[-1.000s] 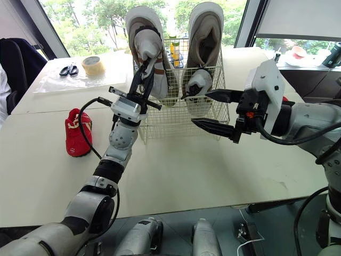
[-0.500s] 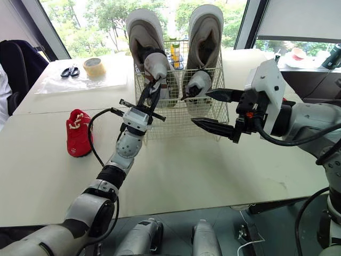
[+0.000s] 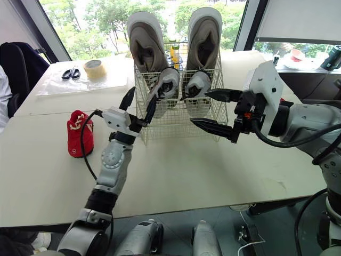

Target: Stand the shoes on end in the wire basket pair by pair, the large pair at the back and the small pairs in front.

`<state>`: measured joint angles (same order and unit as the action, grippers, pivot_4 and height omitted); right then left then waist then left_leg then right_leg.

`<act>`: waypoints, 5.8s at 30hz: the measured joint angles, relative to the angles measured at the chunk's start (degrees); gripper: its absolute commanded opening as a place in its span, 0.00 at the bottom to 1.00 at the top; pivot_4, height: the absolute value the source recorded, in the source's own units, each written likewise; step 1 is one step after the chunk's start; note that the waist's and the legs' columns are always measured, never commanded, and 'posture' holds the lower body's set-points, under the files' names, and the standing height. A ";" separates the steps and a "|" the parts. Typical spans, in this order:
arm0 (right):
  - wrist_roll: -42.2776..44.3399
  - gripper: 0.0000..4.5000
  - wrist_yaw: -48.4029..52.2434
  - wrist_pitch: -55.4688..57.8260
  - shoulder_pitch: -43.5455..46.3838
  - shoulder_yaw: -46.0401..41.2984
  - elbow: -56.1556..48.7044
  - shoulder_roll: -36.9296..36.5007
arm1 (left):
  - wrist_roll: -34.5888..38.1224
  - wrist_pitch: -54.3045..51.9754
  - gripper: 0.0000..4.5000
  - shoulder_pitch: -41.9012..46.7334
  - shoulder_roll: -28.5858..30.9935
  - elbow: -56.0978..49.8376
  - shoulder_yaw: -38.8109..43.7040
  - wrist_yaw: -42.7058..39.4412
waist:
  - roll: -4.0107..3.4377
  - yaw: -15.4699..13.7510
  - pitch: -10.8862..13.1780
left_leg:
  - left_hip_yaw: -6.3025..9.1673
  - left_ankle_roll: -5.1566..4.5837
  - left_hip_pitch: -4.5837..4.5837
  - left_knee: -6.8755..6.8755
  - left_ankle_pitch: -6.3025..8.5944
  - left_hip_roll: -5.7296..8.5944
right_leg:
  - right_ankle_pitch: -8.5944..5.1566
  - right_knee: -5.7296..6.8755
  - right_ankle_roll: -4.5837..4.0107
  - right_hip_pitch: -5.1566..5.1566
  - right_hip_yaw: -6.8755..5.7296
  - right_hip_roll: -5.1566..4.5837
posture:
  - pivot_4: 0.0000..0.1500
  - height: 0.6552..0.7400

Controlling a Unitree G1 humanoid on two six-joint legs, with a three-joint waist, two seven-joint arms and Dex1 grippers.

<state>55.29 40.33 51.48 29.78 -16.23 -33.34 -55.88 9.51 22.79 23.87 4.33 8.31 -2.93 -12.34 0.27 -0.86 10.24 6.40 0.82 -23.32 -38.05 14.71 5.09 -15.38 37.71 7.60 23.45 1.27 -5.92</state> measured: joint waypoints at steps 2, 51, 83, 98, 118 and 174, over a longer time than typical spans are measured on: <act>-0.11 0.90 0.09 -0.33 -0.32 -0.01 0.08 0.00 | 2.97 -6.08 0.77 -1.10 1.76 -4.23 1.18 -0.81 | 0.00 0.07 0.00 | 0.00 -0.02 -0.02 0.01 0.01 0.00 | 0.00 -0.05 0.00 0.00 0.00 0.00 | 1.00 1.00; -47.82 0.61 -0.53 -47.08 20.51 4.44 106.26 3.13 | 46.36 -65.17 0.79 -3.33 33.82 -35.61 5.92 -29.25 | -0.29 1.74 0.13 | -0.18 -0.01 -0.02 0.25 0.02 -0.04 | -0.01 -0.48 -0.04 -0.03 0.15 0.00 | 1.00 1.00; -35.13 0.01 5.08 -35.00 -6.68 -5.76 -1.14 -5.64 | 44.18 -61.29 0.79 5.72 24.67 -21.68 8.15 -28.79 | -0.46 1.23 0.25 | -0.05 0.15 0.04 0.67 -0.11 -0.02 | -0.01 -0.54 -0.03 0.04 0.07 -0.02 | 1.00 1.00; -45.09 0.01 14.61 -63.05 -4.57 3.45 9.11 -5.73 | 46.26 -62.31 0.79 8.40 22.53 -17.37 11.05 -32.86 | -0.35 1.57 0.25 | -0.07 0.44 0.04 0.72 -0.27 -0.04 | 0.00 -0.60 -0.02 0.08 0.09 -0.03 | 1.00 1.00; -46.84 0.61 15.49 -68.62 2.22 11.05 13.82 -2.99 | 49.52 -66.37 0.07 8.67 20.09 -17.47 11.70 -32.91 | -0.35 1.51 0.25 | -0.05 0.46 0.04 0.72 -0.29 -0.03 | 0.00 -0.59 -0.02 0.09 0.09 -0.02 | 1.00 1.00; 19.33 0.17 -15.44 -5.86 14.36 5.32 19.00 29.24 | 64.14 -69.54 0.99 9.16 15.44 -22.23 16.18 -16.58 | -0.34 1.67 0.24 | -0.01 0.43 -0.04 0.77 -0.27 -0.03 | 0.00 -0.51 -0.04 0.25 0.11 0.01 | 1.00 1.00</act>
<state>74.62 24.89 45.62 44.14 -10.91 -14.34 -26.64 73.66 -46.75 33.03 19.77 -13.93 13.25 -28.92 -0.07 0.81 10.48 6.39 1.25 -23.36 -37.28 14.44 5.06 -15.38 37.21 7.56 23.70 1.38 -5.91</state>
